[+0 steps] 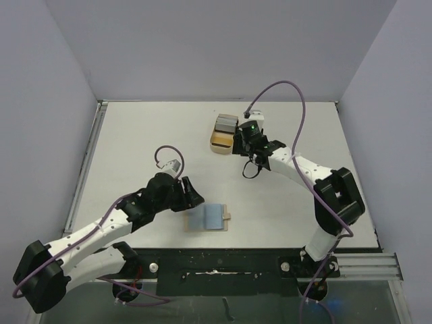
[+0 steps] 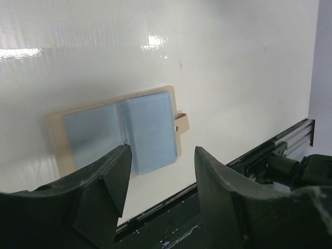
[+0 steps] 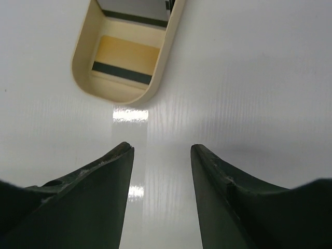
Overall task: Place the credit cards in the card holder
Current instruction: Move the storage box to the center of the board.
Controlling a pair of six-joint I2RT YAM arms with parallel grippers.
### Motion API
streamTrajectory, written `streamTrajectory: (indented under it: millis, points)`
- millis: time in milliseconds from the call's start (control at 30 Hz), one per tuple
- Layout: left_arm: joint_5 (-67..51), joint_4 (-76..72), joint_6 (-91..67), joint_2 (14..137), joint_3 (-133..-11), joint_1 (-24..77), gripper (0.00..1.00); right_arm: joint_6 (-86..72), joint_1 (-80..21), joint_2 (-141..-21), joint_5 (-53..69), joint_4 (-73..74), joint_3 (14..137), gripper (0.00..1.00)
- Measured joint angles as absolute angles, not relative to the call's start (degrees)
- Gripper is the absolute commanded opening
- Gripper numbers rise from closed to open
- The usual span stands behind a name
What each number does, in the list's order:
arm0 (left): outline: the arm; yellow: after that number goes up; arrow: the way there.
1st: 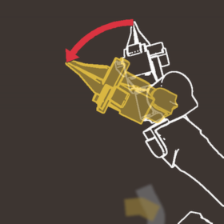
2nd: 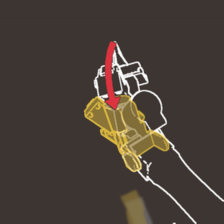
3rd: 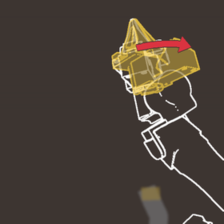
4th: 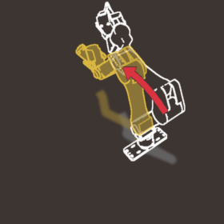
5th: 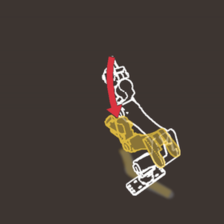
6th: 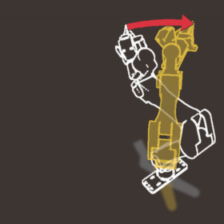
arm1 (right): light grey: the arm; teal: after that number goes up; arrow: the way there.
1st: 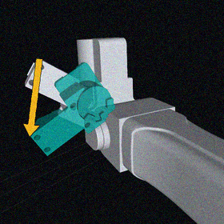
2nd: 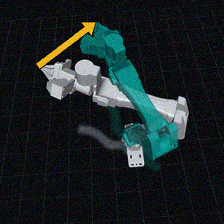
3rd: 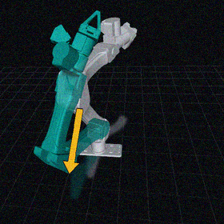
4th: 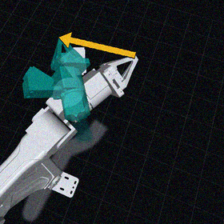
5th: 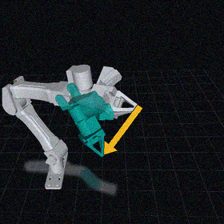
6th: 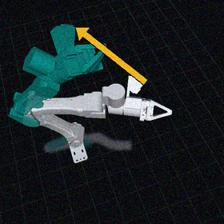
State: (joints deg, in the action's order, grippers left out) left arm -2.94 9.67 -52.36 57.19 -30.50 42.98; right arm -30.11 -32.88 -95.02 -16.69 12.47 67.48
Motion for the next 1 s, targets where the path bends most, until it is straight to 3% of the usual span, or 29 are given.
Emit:
streamTrajectory:
  millis: [533, 1000]
  points:
    - [1.9, 26.0, -48.3, 46.1, -33.7, 42.7, 0.53, -30.5, -29.2, -123.3, -16.6, 12.9, 94.6, 0.41]
    - [1.9, 27.0, -47.3, 44.2, -33.7, 42.7, 0.54, -33.8, -28.9, -125.6, -23.7, 19.6, 97.2, 0.23]
